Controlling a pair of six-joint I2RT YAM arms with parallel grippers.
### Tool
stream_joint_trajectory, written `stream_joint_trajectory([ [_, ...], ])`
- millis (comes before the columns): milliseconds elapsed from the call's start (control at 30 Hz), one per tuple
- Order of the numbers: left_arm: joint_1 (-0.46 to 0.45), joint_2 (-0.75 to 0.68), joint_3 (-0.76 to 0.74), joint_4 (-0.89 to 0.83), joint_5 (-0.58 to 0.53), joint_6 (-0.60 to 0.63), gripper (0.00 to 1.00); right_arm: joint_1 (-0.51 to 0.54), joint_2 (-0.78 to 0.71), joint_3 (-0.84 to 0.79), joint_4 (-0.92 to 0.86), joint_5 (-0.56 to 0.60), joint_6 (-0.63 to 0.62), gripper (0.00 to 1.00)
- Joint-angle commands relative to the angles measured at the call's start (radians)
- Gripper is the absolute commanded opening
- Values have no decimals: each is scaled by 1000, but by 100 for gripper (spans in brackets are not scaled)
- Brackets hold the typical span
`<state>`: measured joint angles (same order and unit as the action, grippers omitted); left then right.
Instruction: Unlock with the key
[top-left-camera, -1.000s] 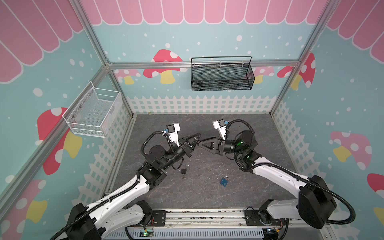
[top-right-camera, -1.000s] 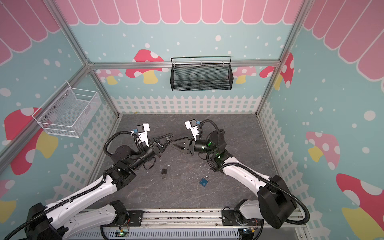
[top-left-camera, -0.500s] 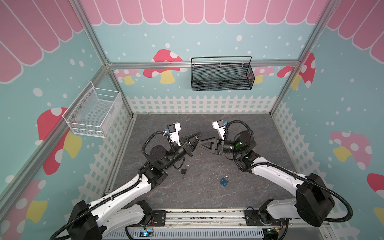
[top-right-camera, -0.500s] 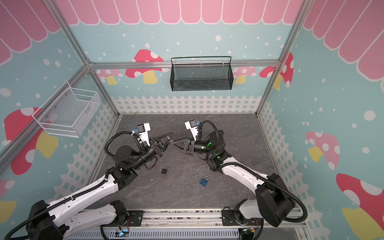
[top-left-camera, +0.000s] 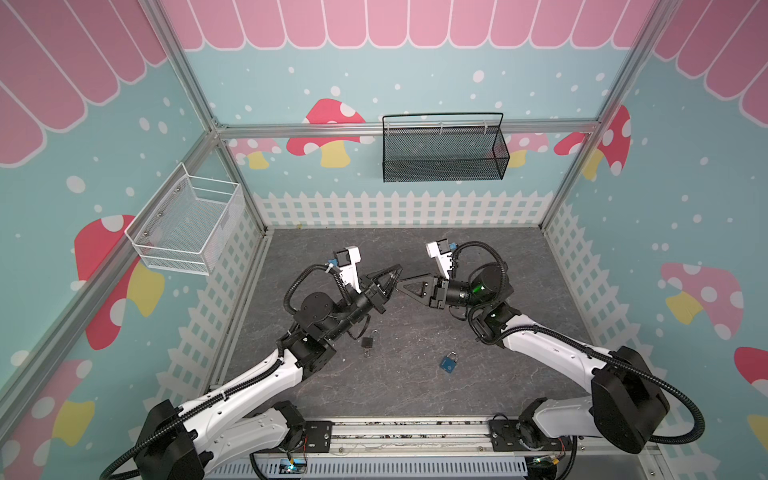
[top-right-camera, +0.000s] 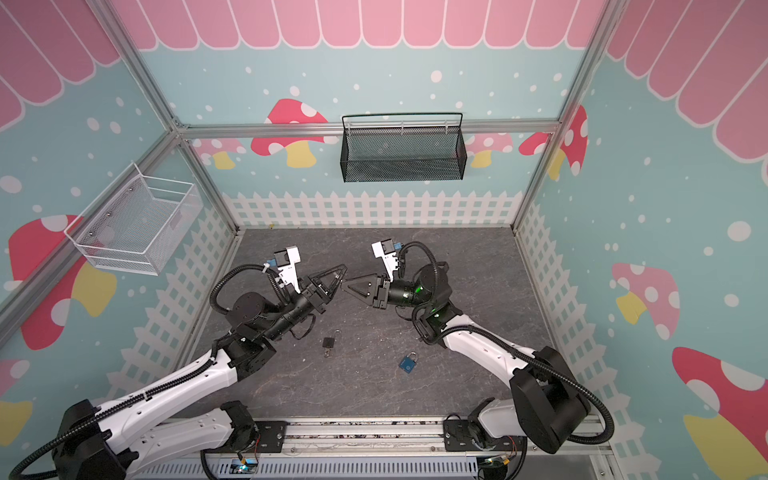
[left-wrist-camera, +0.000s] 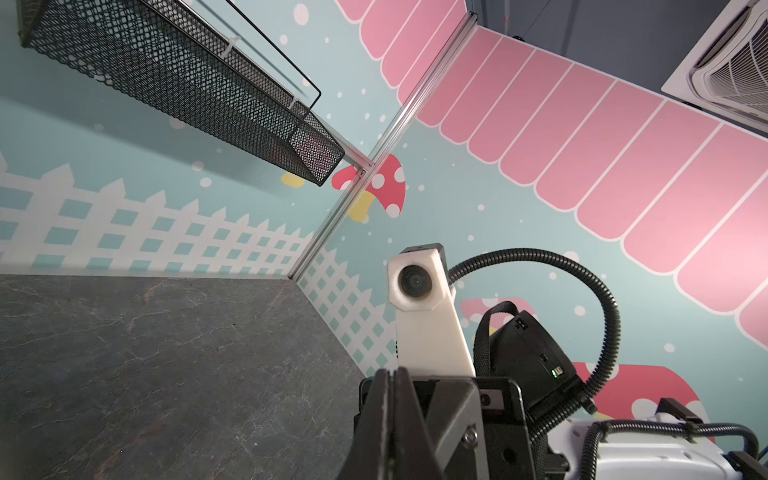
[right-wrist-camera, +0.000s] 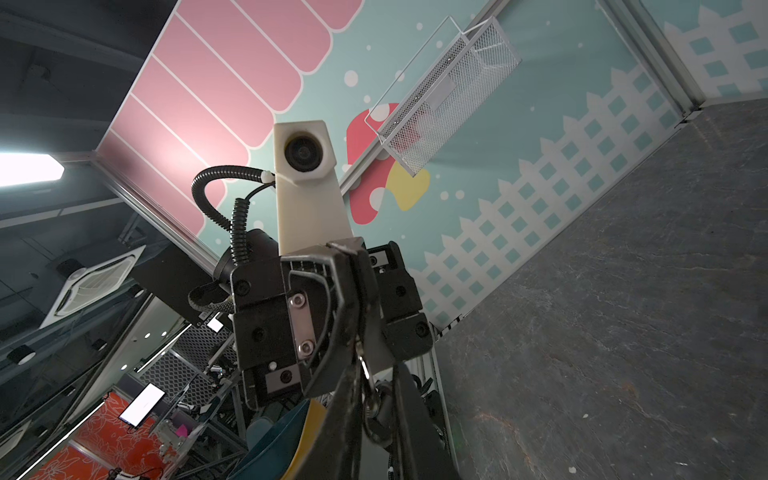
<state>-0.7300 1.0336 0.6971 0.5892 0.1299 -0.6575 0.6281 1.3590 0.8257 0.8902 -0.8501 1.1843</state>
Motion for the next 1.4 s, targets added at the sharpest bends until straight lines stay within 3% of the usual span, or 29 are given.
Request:
stream_joint_trajectory([
  [0, -8, -10, -13, 28, -14, 19, 0, 1, 9, -3, 59, -1, 31, 14],
  [500, -11, -36, -24, 14, -66, 18, 0, -2, 16, 3, 16, 8, 8, 0],
  [600, -11, -54, -15, -29, -92, 9, 31, -8, 2, 18, -89, 19, -48, 0],
  [700, -11, -87, -9, -86, -115, 13, 44, -16, -28, 40, -252, 43, -164, 0],
  [967, -11, -132, 95, -515, -209, 11, 53, -97, -184, 15, -675, 169, -422, 0],
  [1133, -28, -58, 195, -782, -169, -15, 56, -208, -270, -32, -883, 155, -525, 0],
  [1367, -185, 126, 314, -984, -160, 21, 60, -400, -322, -111, -1102, 110, -637, 0],
])
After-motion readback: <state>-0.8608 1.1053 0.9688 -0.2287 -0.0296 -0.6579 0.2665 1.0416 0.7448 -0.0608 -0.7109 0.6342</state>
